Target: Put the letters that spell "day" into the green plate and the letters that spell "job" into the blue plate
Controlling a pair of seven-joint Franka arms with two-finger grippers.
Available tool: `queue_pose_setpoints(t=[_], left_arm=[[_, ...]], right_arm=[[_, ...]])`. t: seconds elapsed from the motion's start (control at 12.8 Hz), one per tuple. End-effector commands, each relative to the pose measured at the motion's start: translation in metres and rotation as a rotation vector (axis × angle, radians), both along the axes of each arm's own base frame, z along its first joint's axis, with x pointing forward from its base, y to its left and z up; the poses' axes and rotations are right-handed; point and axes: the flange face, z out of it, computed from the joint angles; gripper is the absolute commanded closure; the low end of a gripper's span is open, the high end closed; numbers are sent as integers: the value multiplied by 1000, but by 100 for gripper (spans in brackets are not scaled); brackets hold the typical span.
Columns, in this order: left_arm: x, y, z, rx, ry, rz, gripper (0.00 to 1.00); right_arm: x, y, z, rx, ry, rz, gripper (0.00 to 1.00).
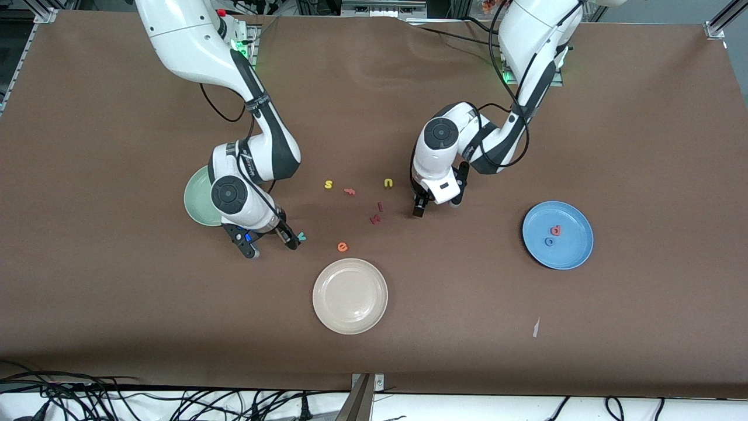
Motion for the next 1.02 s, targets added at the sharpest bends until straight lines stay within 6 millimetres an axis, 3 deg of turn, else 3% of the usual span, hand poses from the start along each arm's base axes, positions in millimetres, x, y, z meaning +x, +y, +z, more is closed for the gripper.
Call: queue_pose_setpoints(t=[0.0,0.63,0.86,0.94], left_arm=[[-10,5,-3,11,-23,27,13],[-7,0,-13,2,-10,59,40],[-1,-5,-11,-16,-9,90,57],[-2,-4,-15,-13,-3,90,64]], right_arm=[[0,19,-14,-1,-26,-4,12],[-1,25,-34,-12,-51,-128,16],[2,34,-31,3,-61,-156,18],[2,34,-31,4,-61,-157,23]])
